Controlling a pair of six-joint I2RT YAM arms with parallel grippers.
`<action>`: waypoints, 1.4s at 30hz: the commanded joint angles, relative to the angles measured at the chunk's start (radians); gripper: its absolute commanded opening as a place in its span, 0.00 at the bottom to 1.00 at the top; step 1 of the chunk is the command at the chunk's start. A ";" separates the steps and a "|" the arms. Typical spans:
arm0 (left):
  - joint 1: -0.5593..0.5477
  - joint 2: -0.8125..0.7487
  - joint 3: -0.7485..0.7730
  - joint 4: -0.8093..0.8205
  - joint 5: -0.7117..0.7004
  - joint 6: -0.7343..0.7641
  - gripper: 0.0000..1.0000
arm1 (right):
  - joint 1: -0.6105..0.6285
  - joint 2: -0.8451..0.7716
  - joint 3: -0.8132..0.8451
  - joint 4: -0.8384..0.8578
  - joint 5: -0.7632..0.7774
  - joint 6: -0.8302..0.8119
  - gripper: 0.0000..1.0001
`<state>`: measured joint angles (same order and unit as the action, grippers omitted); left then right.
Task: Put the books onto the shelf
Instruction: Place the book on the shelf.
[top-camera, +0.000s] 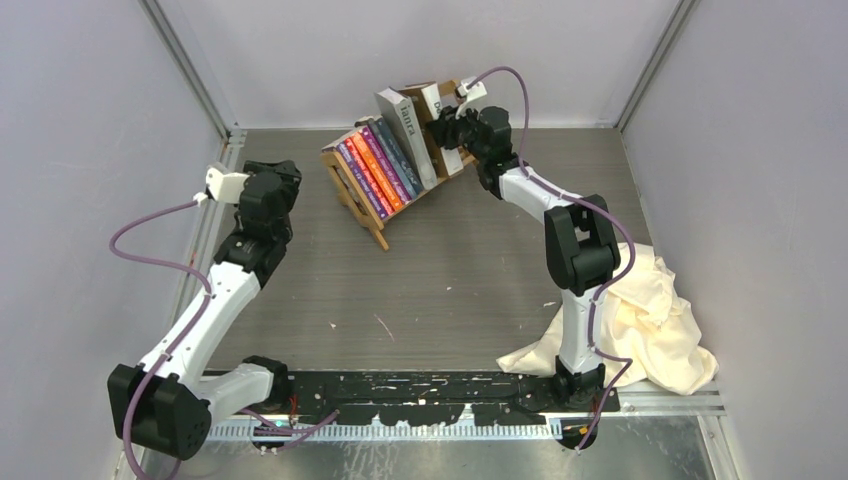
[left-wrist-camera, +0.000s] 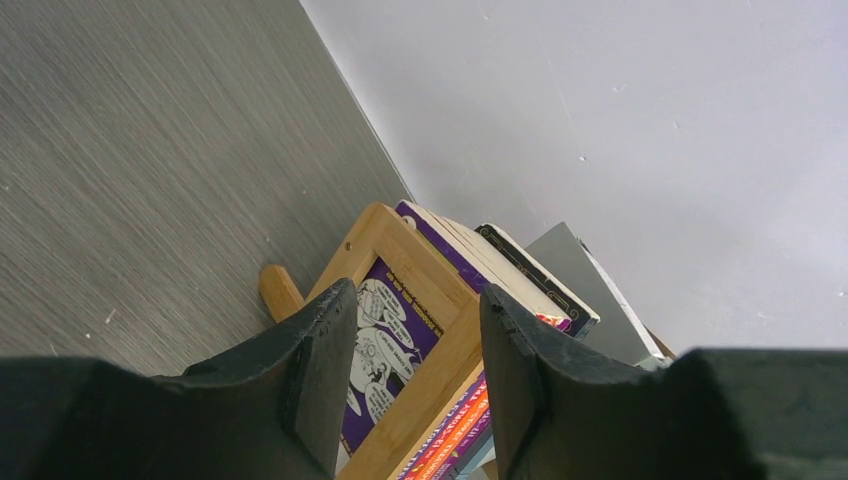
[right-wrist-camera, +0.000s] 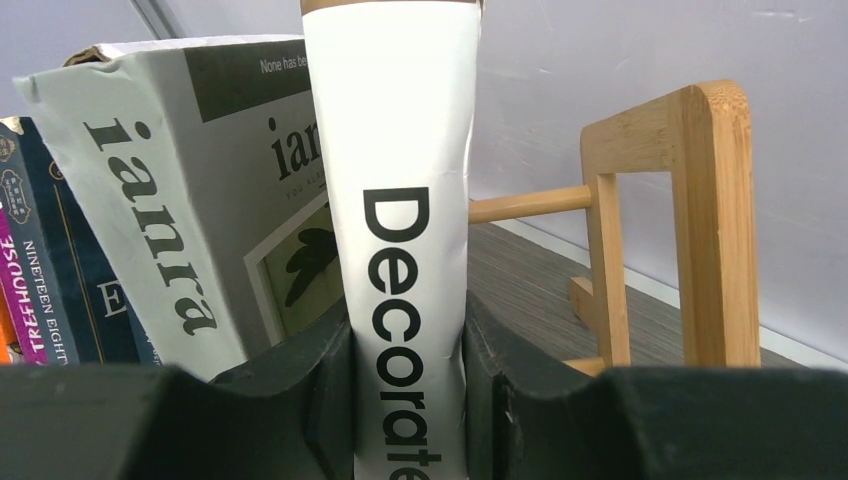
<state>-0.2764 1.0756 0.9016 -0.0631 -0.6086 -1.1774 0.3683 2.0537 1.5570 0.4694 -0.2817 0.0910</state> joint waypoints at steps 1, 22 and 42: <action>-0.015 -0.011 0.002 0.053 -0.055 0.006 0.49 | 0.016 -0.046 -0.035 0.047 -0.067 0.080 0.38; -0.040 -0.053 -0.031 0.040 -0.089 0.016 0.48 | 0.032 -0.056 -0.053 0.052 -0.046 0.061 0.64; -0.066 0.004 0.077 -0.061 -0.124 0.009 0.48 | 0.027 -0.176 -0.022 -0.029 0.034 0.110 0.70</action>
<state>-0.3386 1.0702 0.9226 -0.1143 -0.6846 -1.1709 0.3935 1.9617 1.4887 0.4244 -0.2752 0.1730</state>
